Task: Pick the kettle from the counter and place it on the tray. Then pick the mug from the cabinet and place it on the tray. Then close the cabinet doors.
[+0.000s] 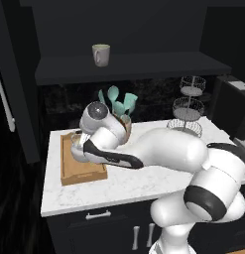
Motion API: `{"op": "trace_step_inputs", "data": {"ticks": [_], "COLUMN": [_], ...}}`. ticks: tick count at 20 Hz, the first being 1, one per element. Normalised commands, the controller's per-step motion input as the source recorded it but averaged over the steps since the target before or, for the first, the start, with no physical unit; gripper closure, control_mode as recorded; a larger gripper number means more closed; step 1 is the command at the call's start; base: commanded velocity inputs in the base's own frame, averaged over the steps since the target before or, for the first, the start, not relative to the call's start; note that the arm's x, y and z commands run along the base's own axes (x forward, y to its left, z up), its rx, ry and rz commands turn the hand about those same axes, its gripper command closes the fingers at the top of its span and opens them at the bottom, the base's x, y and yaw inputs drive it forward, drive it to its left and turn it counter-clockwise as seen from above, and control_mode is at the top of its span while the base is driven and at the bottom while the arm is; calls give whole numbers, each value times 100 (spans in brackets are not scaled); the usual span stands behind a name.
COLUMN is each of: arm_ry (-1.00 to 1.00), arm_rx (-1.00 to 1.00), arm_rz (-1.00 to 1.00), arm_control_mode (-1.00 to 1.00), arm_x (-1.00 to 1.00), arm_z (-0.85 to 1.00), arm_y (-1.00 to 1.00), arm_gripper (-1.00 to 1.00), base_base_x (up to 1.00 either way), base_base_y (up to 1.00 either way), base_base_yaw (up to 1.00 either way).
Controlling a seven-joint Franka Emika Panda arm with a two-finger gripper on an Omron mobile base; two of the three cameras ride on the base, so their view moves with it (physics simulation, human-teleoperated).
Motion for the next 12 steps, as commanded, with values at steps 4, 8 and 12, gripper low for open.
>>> {"op": "trace_step_inputs", "data": {"ticks": [4,8,12], "arm_ry": [1,13,17], "arm_rx": [20,9,0], "arm_rz": [-11,-26,-34], "arm_control_mode": [-100,-100,-100], "arm_x": [-79,-54,-52], "arm_z": [100,76,41], "arm_y": [-21,-37,-31], "arm_gripper": [-100,-100,-100], "base_base_x": [0,0,0], "base_base_y": [0,0,0], "base_base_yaw": [0,0,0]}}
